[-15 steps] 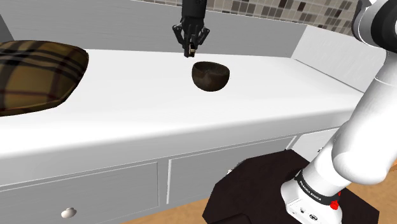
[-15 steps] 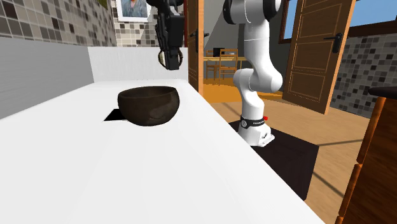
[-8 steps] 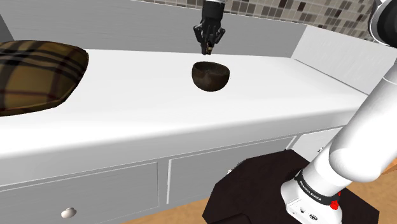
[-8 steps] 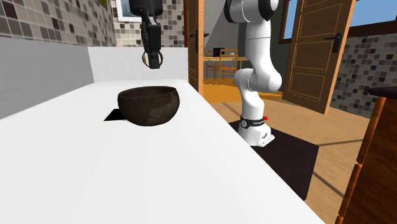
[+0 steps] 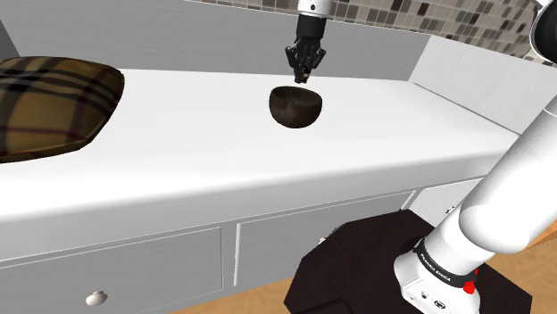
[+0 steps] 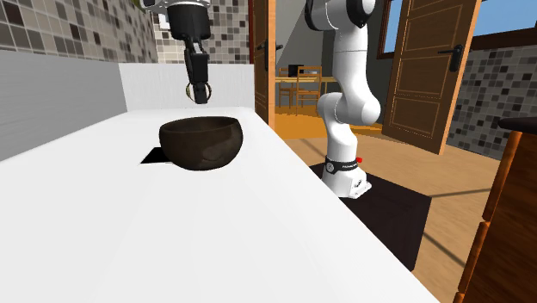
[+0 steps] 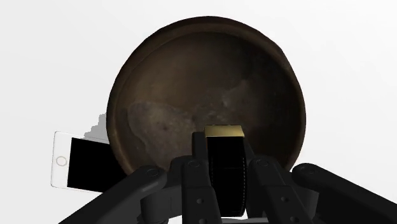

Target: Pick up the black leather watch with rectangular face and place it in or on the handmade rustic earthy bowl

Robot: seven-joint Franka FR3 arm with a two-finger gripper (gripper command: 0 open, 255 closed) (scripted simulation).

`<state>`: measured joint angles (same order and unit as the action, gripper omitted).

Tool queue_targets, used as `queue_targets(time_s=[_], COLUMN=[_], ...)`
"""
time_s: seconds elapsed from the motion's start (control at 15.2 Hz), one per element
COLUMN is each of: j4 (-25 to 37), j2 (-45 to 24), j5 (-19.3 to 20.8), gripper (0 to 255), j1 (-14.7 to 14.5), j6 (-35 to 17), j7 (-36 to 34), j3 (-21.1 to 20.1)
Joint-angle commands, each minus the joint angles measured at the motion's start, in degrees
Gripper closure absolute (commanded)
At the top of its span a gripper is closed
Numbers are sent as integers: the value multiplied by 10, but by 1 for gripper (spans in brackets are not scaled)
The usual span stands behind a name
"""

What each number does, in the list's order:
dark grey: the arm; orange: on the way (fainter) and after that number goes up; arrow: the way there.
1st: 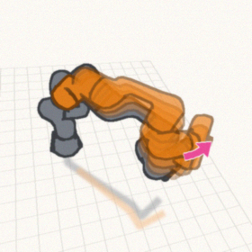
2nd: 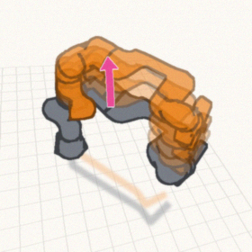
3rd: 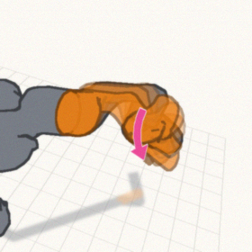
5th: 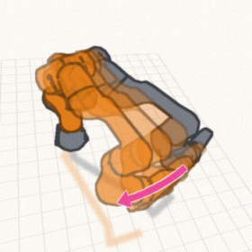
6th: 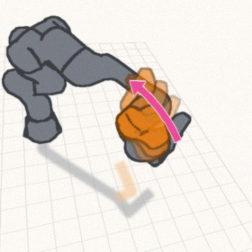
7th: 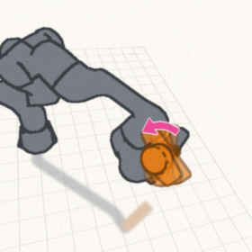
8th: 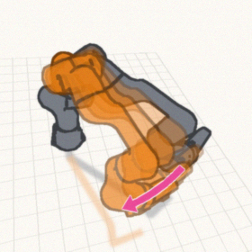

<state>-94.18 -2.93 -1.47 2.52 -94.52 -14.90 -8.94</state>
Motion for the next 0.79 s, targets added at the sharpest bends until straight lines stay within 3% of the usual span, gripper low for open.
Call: queue_targets(time_s=[0.0, 0.4, 0.73], j4=[-15, -60, -60], j2=[-1, 1, 1], j5=[0, 0, 0], gripper=[255, 255, 255], j1=[0, 1, 1], j6=[-15, -59, -59], j7=[1, 3, 3], j3=[0, 0, 0])
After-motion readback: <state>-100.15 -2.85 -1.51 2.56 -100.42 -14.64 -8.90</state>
